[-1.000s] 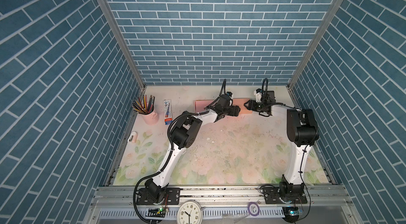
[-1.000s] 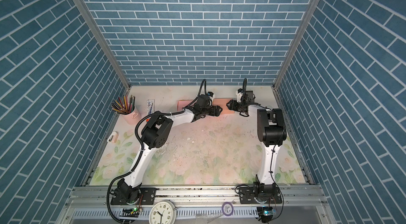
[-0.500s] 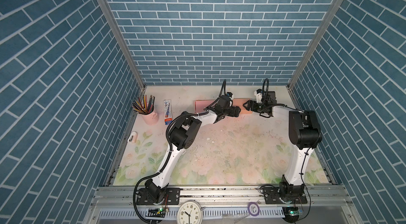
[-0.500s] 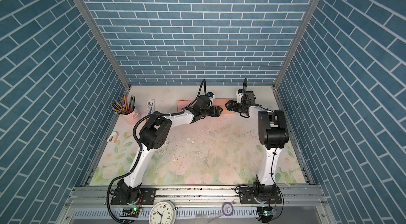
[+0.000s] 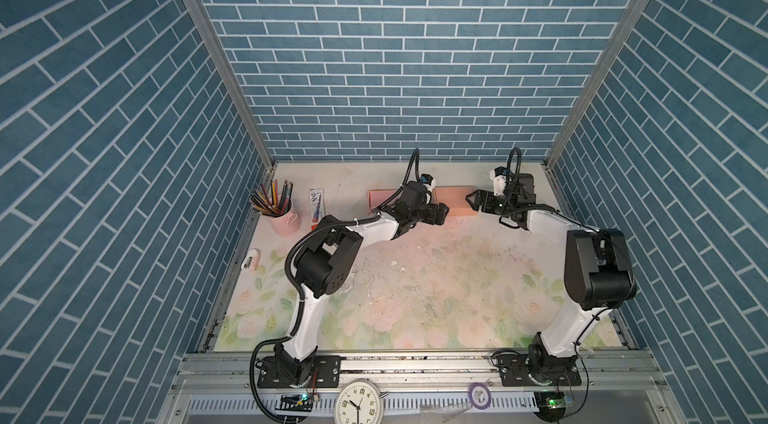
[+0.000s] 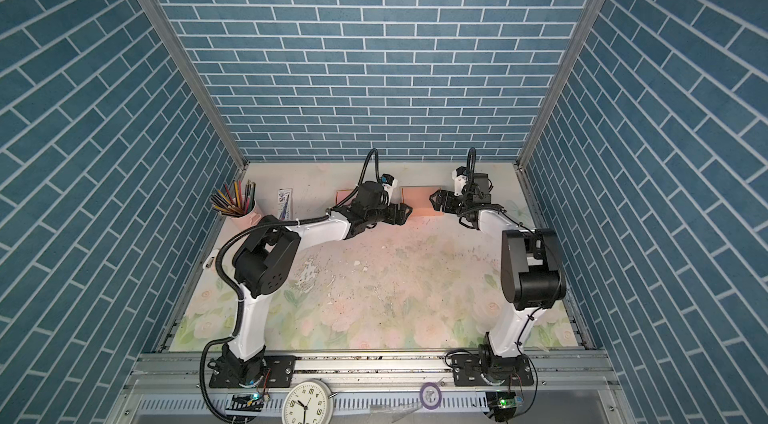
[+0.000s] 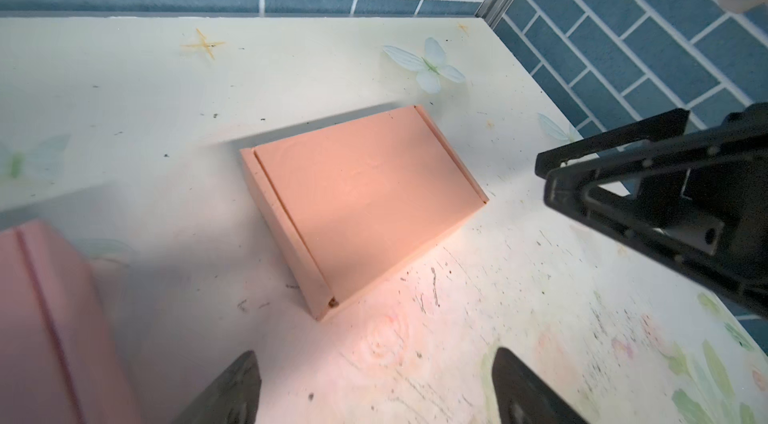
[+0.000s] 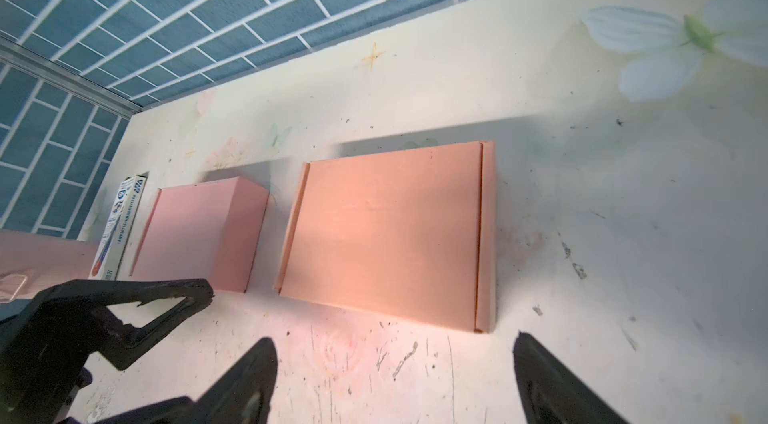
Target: Fold the paper box
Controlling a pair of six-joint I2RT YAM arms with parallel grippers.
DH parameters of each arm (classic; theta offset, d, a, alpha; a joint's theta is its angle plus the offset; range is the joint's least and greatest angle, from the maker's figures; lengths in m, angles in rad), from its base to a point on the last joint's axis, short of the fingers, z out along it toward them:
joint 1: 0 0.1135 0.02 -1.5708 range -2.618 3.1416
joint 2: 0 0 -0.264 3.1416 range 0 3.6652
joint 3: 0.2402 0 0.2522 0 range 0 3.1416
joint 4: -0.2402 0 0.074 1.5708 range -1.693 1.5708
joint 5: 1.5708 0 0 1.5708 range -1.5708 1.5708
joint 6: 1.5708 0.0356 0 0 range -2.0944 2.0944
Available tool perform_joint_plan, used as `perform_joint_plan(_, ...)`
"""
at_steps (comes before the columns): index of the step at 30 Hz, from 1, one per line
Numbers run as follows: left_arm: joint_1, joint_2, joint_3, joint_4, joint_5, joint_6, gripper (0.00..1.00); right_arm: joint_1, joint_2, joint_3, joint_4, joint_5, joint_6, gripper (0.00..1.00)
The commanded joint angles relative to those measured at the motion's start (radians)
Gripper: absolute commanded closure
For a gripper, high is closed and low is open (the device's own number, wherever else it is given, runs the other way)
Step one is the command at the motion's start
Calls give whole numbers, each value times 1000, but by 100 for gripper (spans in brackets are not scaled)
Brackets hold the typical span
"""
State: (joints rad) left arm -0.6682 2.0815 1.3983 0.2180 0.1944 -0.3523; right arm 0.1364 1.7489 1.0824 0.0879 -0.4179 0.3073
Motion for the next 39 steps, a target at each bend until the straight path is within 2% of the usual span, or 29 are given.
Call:
perform_joint_plan(1, -5, -116, -109, 37, -32, 43, 12, 2, -114, -86, 39, -9, -23, 11)
perform_joint_plan(3, -5, -196, -194, 49, -46, 51, 12, 6, -196, -159, 81, -15, -21, 10)
perform_joint_plan(13, -4, -571, -524, -64, -204, 133, 12, 25, -666, -450, 45, 126, -115, 8)
perform_joint_plan(19, -2, -766, -644, -143, -288, 68, 12, 25, -946, -617, 52, 212, -151, 4)
perform_joint_plan(23, 0, -911, -742, -173, -354, 25, 12, 23, -1130, -714, 56, 319, -144, 3)
perform_joint_plan(27, 24, -1007, -776, -255, -415, 8, 12, 22, -1287, -814, 118, 364, -140, 3)
perform_joint_plan(31, 25, -1130, -852, -254, -537, -34, 12, 20, -1379, -888, 149, 466, -148, 2)
perform_joint_plan(35, 26, -1232, -904, -261, -650, -6, 12, 20, -1402, -899, 99, 570, -160, 2)
perform_joint_plan(39, 27, -1310, -964, -259, -759, 64, 12, 19, -1410, -938, 125, 600, -184, 2)
